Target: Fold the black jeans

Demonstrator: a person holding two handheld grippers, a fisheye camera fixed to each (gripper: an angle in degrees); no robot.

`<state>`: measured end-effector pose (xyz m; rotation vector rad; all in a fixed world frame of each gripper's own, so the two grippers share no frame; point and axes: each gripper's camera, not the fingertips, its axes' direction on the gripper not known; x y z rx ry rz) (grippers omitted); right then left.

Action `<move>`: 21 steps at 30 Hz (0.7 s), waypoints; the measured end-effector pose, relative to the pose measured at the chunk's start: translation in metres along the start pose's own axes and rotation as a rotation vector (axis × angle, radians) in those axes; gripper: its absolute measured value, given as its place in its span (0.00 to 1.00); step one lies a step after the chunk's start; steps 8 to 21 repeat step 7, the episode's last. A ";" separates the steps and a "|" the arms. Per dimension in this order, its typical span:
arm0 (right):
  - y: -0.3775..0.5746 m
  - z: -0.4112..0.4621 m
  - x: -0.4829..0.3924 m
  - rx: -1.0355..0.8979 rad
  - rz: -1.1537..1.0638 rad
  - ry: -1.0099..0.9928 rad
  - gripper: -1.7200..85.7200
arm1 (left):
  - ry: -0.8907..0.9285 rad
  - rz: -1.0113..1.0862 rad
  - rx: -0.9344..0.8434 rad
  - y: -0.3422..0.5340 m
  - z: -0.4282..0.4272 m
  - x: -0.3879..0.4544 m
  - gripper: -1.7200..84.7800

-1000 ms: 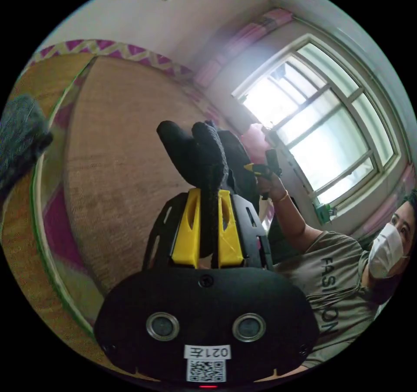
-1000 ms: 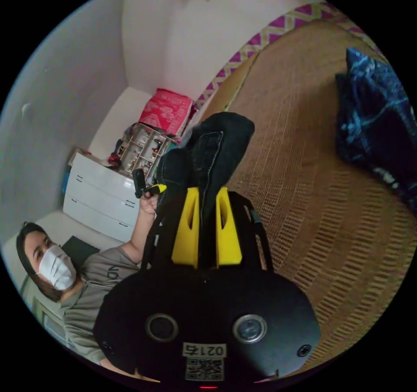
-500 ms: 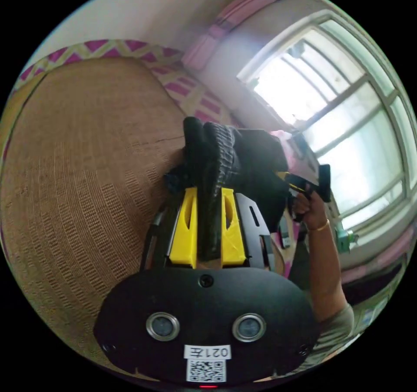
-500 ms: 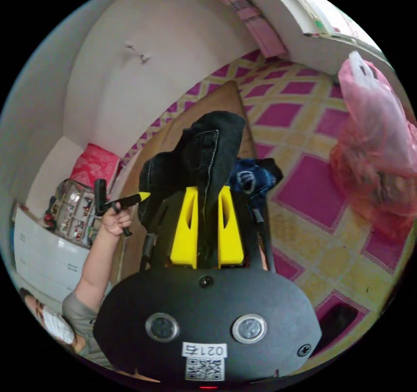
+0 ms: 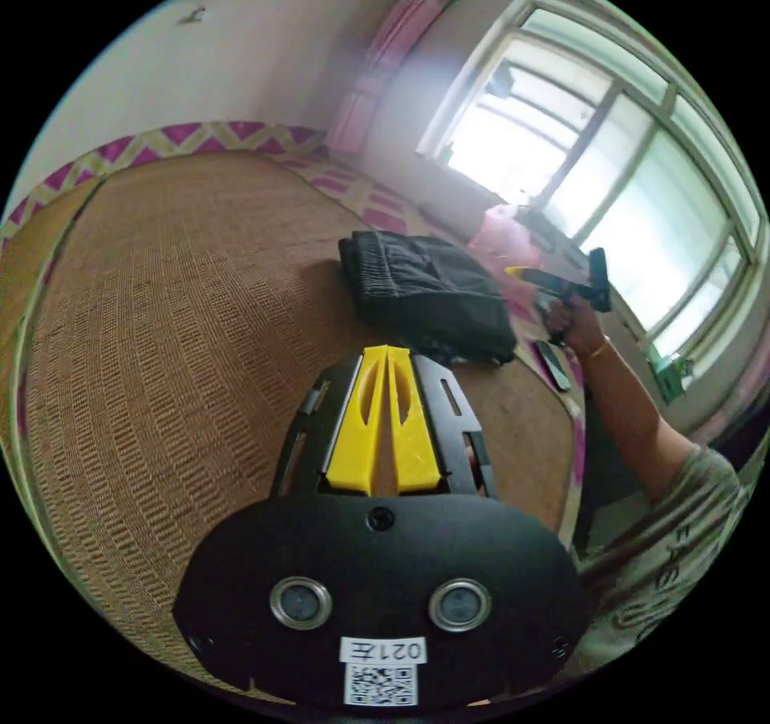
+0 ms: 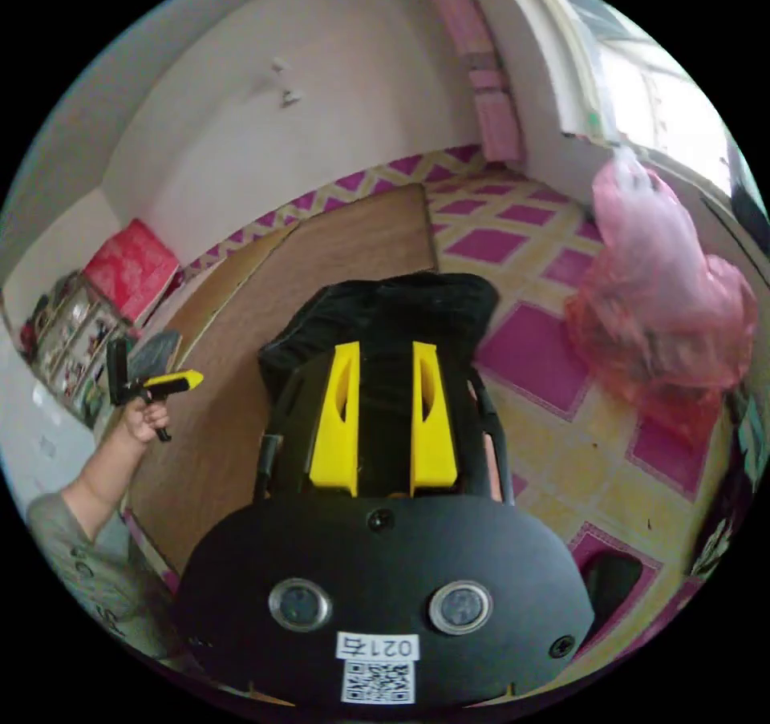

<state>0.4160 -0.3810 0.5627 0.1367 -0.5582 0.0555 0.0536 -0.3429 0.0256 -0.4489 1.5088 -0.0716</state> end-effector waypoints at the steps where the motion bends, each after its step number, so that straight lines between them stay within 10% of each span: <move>1: 0.015 0.006 -0.038 0.000 -0.095 -0.052 0.11 | 0.016 -0.015 0.034 0.027 -0.025 0.001 0.01; 7: 0.105 0.076 -0.255 0.064 -0.575 -0.281 0.10 | -0.191 -0.091 0.214 0.171 -0.155 0.002 0.01; 21: 0.105 0.076 -0.255 0.064 -0.575 -0.281 0.10 | -0.191 -0.091 0.214 0.171 -0.155 0.002 0.01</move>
